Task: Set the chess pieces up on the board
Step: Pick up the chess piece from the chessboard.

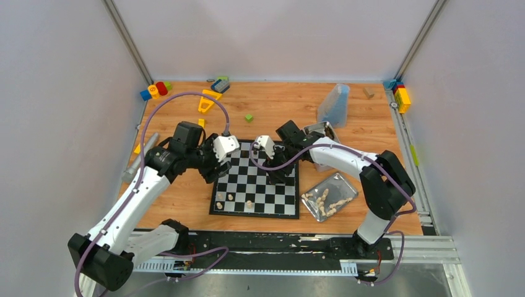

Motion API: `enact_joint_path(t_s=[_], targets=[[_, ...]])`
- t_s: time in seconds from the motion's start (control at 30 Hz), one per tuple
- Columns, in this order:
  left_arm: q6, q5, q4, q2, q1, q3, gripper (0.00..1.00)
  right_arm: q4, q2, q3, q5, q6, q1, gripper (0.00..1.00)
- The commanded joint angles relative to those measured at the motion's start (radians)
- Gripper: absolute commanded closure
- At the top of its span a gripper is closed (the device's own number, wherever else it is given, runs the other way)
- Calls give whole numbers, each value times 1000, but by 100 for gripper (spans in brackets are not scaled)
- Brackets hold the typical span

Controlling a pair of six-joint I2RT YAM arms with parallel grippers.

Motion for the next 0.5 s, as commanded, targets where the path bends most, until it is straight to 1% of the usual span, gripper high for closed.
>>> enact_joint_path(t_s=[0.0,0.13,0.23,0.47], targets=[[-86,36,43,16,15,39,23,26,40,46,60,-15,31,41],[-118,45,62,19,30,49,22,27,67,62,70,-15,46,47],[-131,48,70,18,41,51,22,27,82,71,68,-12,52,53],[-126,43,71,16,58,43,22,24,105,83,60,-11,61,61]])
